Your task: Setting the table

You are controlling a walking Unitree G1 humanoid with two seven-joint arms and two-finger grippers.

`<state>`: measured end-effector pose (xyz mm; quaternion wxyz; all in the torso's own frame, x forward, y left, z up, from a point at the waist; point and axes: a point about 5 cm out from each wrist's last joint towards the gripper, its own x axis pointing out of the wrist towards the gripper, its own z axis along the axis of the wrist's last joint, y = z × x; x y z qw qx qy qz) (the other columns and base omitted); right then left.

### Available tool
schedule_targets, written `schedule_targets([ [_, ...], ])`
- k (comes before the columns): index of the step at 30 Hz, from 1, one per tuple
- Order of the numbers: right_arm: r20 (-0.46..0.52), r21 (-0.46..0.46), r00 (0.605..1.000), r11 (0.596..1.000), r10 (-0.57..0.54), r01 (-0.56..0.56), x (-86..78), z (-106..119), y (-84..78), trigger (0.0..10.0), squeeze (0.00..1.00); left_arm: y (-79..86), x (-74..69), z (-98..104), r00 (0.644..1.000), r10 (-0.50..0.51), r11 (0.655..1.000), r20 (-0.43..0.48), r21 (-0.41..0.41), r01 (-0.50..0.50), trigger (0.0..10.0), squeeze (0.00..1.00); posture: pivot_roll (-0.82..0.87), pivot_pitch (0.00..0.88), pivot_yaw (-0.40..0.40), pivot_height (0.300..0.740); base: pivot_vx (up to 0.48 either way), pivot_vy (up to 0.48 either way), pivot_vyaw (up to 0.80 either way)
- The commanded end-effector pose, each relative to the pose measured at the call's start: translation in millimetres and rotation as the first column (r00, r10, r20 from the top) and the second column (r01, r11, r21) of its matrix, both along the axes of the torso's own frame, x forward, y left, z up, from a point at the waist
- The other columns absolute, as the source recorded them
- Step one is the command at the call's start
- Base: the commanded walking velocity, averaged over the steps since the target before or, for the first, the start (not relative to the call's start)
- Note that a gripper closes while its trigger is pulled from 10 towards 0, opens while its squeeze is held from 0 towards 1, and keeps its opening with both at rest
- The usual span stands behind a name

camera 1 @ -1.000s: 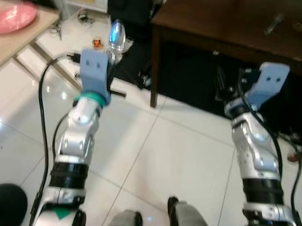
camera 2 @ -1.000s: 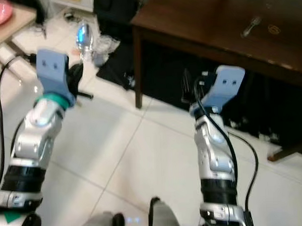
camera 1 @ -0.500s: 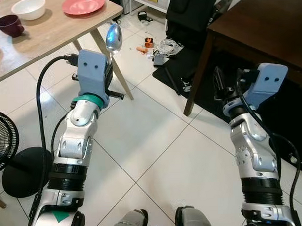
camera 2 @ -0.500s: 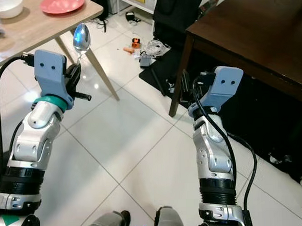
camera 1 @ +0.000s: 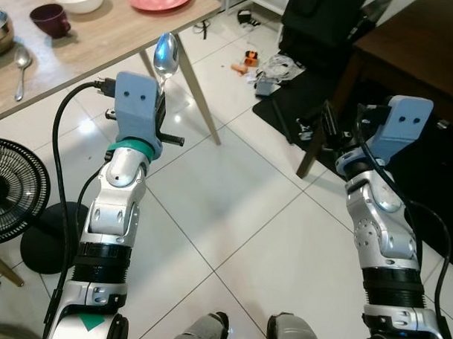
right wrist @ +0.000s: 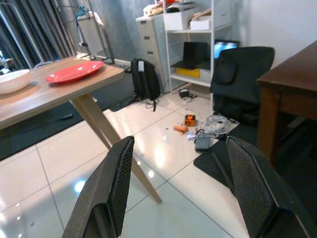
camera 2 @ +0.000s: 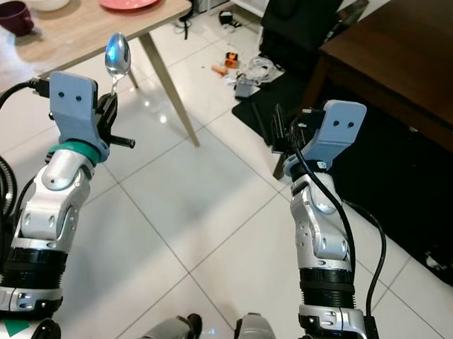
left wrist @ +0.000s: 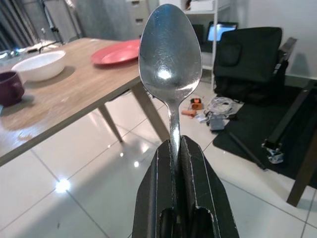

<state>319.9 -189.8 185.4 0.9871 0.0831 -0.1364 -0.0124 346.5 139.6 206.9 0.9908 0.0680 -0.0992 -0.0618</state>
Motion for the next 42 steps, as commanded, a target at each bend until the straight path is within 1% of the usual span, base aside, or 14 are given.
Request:
schedule_targets([
  [1, -0.018, 0.0, 1.0, 1.0, -0.003, 0.003, -0.6, -3.7, -0.7, 10.0, 0.0, 2.4, 1.1, -3.8, 1.0, 0.014, 1.0, -0.02, -0.003, -0.014, 10.0, 0.0, 0.04, 0.056, 0.054, 0.74, 0.0, 0.0, 0.8],
  [6, -0.018, 0.001, 1.0, 1.0, -0.003, 0.003, -0.5, -3.6, -0.7, 10.0, 0.0, 2.2, 1.3, -3.6, 1.0, 0.014, 1.0, -0.019, -0.002, -0.014, 10.0, 0.0, 0.04, 0.056, 0.054, 0.74, 0.0, 0.0, 0.8],
  [9, -0.016, 0.024, 1.0, 1.0, -0.006, 0.006, -0.1, -3.1, -0.9, 10.0, 0.0, 2.1, 2.9, -3.3, 1.0, 0.027, 1.0, -0.017, 0.012, -0.026, 10.0, 0.0, 0.04, 0.055, 0.055, 0.74, 0.48, 0.0, 0.0],
  [14, -0.006, 0.034, 1.0, 0.999, -0.006, 0.006, -0.3, -1.6, -0.9, 10.0, 0.0, 2.2, 4.1, -3.2, 0.999, 0.033, 0.999, -0.016, 0.02, -0.033, 10.0, 0.0, 0.03, 0.051, 0.059, 0.74, 0.48, 0.0, 0.0],
  [32, -0.001, 0.025, 1.0, 1.0, -0.007, 0.007, -0.5, -0.8, -1.3, 10.0, 0.0, 1.8, 6.1, -2.9, 0.999, 0.031, 0.999, -0.014, 0.023, -0.031, 10.0, 0.0, 0.03, 0.042, 0.062, 0.74, 0.48, 0.0, 0.0],
  [42, -0.004, 0.028, 1.0, 0.999, -0.028, 0.028, -0.1, -0.8, -3.9, 10.0, 0.0, 2.0, 7.9, -2.8, 0.999, 0.034, 0.999, -0.02, 0.041, -0.033, 10.0, 0.0, 0.04, 0.045, 0.065, 0.74, 0.48, 0.0, 0.0],
])
